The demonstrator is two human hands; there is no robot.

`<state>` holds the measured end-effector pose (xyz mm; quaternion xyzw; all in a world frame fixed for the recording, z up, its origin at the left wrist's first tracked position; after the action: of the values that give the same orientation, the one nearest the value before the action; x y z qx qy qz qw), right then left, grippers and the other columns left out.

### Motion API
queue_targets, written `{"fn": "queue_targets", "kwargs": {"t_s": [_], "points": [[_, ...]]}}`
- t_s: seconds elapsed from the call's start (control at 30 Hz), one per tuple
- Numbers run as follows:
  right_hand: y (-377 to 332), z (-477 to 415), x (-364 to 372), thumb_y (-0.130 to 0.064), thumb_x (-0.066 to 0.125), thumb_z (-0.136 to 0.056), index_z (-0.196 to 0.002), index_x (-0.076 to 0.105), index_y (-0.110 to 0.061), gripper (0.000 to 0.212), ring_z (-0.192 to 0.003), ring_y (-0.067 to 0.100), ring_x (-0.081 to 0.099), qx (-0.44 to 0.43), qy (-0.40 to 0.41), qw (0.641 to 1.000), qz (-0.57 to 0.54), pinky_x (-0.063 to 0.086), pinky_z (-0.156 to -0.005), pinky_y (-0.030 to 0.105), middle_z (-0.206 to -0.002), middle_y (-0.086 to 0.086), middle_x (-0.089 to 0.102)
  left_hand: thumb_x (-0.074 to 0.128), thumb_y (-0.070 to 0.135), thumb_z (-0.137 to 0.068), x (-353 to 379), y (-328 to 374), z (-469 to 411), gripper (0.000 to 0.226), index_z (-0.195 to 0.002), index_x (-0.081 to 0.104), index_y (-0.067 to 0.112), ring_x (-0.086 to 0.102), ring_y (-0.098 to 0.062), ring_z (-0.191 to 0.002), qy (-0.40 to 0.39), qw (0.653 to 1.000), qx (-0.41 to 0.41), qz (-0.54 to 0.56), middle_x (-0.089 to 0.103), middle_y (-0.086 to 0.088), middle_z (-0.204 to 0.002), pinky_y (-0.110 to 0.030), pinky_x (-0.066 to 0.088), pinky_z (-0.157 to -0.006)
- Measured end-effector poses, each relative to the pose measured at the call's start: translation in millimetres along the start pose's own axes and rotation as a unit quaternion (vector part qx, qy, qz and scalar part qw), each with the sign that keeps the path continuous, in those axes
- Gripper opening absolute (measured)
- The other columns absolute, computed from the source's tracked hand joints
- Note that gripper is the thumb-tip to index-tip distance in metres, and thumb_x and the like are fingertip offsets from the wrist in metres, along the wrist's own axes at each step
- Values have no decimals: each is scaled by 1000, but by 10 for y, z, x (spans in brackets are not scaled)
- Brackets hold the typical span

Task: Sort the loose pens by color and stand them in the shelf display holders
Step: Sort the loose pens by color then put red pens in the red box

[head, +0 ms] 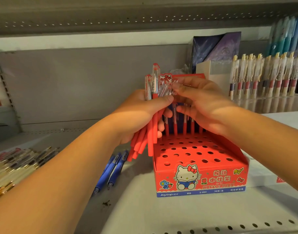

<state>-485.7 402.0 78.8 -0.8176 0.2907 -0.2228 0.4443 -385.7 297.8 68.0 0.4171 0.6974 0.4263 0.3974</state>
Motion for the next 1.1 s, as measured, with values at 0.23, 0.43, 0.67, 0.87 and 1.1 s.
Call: {"fn": "queue_targets", "kwargs": {"t_s": [0.23, 0.43, 0.67, 0.87, 1.1], "points": [[-57, -26, 8, -8, 58, -95, -96, 60, -10, 3, -81, 16, 72, -21, 2, 995, -93, 58, -69, 25, -89, 4, 75, 63, 31, -95, -78, 29, -12, 26, -95, 62, 6, 63, -22, -42, 58, 998, 1, 30, 65, -11, -56, -28, 51, -42], [-179, -13, -129, -9, 67, -90, -97, 53, -17, 17, -65, 18, 72, -97, 96, 991, -1, 58, -54, 32, -78, 3, 73, 64, 26, -94, -221, 40, -71, 16, -97, 55, 12, 68, -31, -52, 146, 986, 39, 64, 66, -6, -63, -39, 55, -46], [-183, -60, -251, -12, 74, -86, -88, 54, -27, 25, -70, 21, 72, -147, 133, 967, 160, 59, -49, 35, -88, 12, 63, 61, 24, -96, -316, 39, -93, 17, -81, 56, 18, 66, -27, -47, 215, 973, 70, 39, 64, -2, -58, -45, 57, -48], [-22, -48, -153, -13, 77, -83, -81, 52, -36, 33, -70, 26, 67, -157, 89, 949, 258, 59, -49, 41, -76, -1, 54, 64, 29, -94, -222, 41, -71, 19, -91, 56, 11, 58, -22, -40, 169, 983, 67, 17, 67, -3, -63, -38, 53, -46], [-22, -40, -142, -14, 79, -81, -79, 55, -33, 31, -59, 19, 66, -165, 75, 926, 333, 59, -51, 34, -69, -6, 60, 62, 36, -95, -176, 36, -47, 30, -99, 58, 6, 54, -18, -36, 130, 991, 38, 0, 59, 2, -47, -31, 51, -44]]}}
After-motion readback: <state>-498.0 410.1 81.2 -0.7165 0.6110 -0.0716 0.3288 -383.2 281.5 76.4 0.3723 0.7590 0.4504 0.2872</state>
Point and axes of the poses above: each hand's wrist, its own z-axis away from the middle knuckle, its own x-axis out of the palm, y = z × x, the point moved 5 cm from there along -z, towards the middle knuckle
